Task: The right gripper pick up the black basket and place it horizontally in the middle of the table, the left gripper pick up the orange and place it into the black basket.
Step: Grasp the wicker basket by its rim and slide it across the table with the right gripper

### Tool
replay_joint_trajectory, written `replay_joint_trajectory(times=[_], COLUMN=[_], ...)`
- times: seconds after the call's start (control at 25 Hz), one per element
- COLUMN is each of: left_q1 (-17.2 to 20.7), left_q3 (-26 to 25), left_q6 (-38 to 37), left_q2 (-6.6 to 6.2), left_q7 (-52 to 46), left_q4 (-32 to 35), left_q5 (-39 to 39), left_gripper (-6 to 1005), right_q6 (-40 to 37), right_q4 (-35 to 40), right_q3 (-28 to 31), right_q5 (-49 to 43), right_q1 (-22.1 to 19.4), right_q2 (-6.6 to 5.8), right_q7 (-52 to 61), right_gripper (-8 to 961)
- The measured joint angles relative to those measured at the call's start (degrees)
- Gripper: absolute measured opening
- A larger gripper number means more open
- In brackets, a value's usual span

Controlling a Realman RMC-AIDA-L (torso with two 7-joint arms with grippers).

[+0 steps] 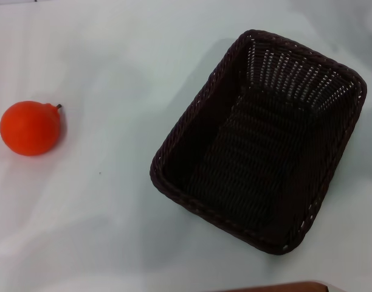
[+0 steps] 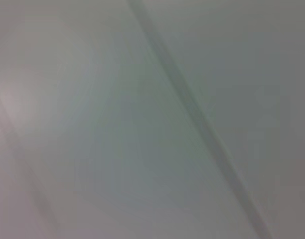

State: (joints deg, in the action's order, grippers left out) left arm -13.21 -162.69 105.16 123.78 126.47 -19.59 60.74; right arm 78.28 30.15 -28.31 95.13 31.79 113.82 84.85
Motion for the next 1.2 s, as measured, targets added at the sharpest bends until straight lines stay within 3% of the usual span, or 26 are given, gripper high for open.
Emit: replay_joint_trajectory(times=[0.08,0.2,0.36,0.56,0.68,0.88,1.2], left_q1=[-0.05,-0.09,-0.09,-0.18,-0.19,-0.26,-0.1], left_q3=[0.0,0.0,0.01,0.2,0.27,0.41,0.45], left_q6=[0.1,0.13,0.12,0.09,0.12,0.13,0.13], left_q2=[-0.01,-0.03,-0.03,-0.04,-0.04,-0.01,0.06], left_q7=[0.0,0.0,0.0,0.0,0.0,0.0,0.0], left_q4=[-0.05,-0.15,-0.13,-0.13,-0.12,0.01,0.0], left_q5=[0.0,0.0,0.0,0.0,0.0,0.0,0.0], left_gripper=[749,745,738,721,720,720,721], right_q6=[1.66,4.67,9.68,19.77,22.91,22.63,19.55], right_q4=[5.07,12.68,24.52,35.25,37.15,35.65,32.06], right_q3=[-2.98,-4.61,-4.82,-5.48,-6.2,-11.51,-17.63], right_q5=[-6.51,-16.76,-29.22,-46.33,-58.26,-71.44,-74.21], right_q1=[0.47,1.62,3.44,8.64,13.02,17.24,17.55], right_q2=[-1.65,-3.06,-3.31,-3.7,-3.35,-1.56,0.26], right_q7=[7.82,18.14,29.26,35.68,37.13,37.36,38.09], right_gripper=[595,595,596,776,946,942,941])
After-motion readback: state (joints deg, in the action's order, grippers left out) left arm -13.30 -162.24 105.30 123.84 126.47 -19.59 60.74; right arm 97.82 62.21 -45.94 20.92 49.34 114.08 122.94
